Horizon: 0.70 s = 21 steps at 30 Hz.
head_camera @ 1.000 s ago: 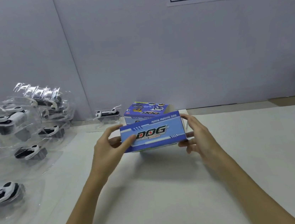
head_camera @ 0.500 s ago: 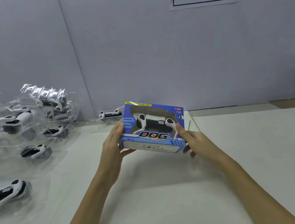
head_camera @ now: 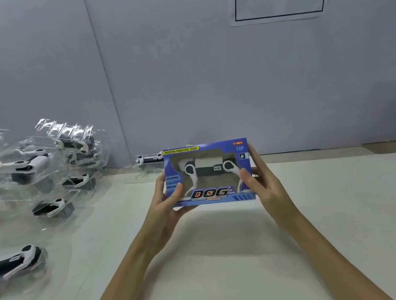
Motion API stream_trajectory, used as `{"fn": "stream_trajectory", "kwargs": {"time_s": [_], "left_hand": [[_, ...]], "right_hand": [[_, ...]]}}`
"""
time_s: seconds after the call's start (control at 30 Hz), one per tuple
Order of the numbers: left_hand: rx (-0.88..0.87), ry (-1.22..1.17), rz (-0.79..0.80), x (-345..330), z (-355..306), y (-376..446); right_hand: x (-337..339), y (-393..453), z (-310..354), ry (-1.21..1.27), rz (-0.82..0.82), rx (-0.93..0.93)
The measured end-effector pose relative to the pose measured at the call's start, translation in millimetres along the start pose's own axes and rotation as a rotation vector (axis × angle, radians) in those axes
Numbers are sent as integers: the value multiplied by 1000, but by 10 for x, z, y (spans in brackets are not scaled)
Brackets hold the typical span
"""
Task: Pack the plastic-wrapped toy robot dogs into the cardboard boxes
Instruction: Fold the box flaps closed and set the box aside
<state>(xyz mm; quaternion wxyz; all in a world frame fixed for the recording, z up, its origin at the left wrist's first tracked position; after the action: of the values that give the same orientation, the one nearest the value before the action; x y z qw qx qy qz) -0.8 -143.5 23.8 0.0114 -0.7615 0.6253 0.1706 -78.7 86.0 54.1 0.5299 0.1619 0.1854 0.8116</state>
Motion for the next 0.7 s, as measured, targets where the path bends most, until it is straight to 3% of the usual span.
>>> {"fn": "stream_trajectory", "kwargs": {"time_s": [0.17,0.3,0.37,0.47,0.53,0.63,0.7], "left_hand": [[4,93,-70,51,-19,23],[9,104,-39,64,78,73],[-23,98,-67,66,113,124],[-57,48,-182,142,111,157],[-52,17,-214,204,94,134],[-28,-2,-224,231,99,114],[-15,26,-221,204,105,125]], "right_hand": [[14,35,-60,-12,133,-154],[82,-13,-101,-16,248,-295],[197,6,-38,22,212,-285],[539,64,79,176,-98,-272],[811,72,183,417,-364,-191],[1275,-26,411,770,-750,126],[1568,-145,493,845,-940,312]]}}
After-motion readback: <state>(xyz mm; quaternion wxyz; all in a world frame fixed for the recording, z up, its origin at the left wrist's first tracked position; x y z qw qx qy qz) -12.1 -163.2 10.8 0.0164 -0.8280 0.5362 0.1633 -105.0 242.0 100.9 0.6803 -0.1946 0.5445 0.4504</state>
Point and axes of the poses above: each hand's wrist, its own y-axis towards the middle knuckle, its own x-axis out of the back of the hand, z = x × y, the point moved 6 cm from there along y, towards the middle knuckle, and after that the axes turned 3 degrees about x, right-handed, at the moved point
